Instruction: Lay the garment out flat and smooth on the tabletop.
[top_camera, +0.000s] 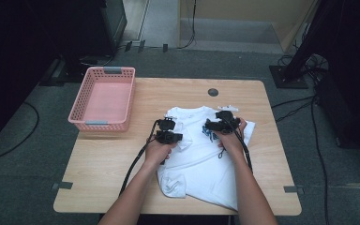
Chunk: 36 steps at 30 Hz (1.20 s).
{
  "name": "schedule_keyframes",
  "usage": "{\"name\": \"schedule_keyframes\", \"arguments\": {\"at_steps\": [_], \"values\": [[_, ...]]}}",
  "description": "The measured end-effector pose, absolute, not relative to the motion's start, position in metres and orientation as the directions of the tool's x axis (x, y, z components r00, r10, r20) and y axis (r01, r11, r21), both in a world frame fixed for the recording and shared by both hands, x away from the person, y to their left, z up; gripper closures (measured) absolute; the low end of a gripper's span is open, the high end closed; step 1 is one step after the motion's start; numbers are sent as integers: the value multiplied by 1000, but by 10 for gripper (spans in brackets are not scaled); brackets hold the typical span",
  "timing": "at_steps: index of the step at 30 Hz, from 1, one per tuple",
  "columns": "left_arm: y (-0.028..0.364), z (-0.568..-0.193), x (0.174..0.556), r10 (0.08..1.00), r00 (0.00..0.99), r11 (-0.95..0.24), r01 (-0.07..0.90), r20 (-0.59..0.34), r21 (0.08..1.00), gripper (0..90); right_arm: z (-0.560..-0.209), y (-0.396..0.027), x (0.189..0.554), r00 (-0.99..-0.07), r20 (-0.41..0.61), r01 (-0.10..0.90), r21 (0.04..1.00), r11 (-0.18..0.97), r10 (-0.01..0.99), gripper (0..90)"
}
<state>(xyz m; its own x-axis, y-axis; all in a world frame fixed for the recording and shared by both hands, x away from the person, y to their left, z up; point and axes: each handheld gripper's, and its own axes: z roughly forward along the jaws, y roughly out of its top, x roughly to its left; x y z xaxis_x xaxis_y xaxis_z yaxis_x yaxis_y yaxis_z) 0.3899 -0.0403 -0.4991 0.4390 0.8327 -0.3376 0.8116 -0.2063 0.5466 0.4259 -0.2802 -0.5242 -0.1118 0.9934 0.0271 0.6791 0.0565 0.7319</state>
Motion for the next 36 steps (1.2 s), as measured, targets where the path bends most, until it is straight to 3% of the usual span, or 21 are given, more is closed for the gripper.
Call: {"name": "schedule_keyframes", "arguments": {"at_steps": [9, 17, 23, 28, 30, 32, 34, 36], "values": [[10, -493, 397, 863, 393, -163, 810, -316, 564, 900, -524, -300, 422, -126, 25, 678, 732, 68, 992, 96], [41, -498, 398, 917, 354, -190, 793, -184, 579, 900, -525, -317, 417, -135, 26, 678, 731, 73, 991, 95], [46, -497, 394, 940, 341, -265, 754, -14, 601, 900, -525, -330, 414, -131, 28, 678, 732, 69, 991, 95], [35, -496, 384, 929, 318, -367, 712, 191, 599, 895, -525, -338, 412, -120, 25, 679, 732, 63, 992, 96], [29, -488, 377, 935, 323, -343, 705, 150, 621, 811, -525, -340, 412, -118, 26, 679, 732, 61, 993, 96], [23, -479, 371, 930, 367, -280, 711, -2, 645, 732, -525, -340, 412, -117, 24, 679, 732, 62, 993, 95], [12, -474, 368, 907, 410, -255, 709, -91, 658, 667, -525, -340, 412, -116, 25, 679, 731, 61, 993, 95], [-1, -477, 367, 890, 447, -282, 701, -95, 655, 584, -525, -340, 412, -116, 24, 679, 731, 61, 993, 95]]}}
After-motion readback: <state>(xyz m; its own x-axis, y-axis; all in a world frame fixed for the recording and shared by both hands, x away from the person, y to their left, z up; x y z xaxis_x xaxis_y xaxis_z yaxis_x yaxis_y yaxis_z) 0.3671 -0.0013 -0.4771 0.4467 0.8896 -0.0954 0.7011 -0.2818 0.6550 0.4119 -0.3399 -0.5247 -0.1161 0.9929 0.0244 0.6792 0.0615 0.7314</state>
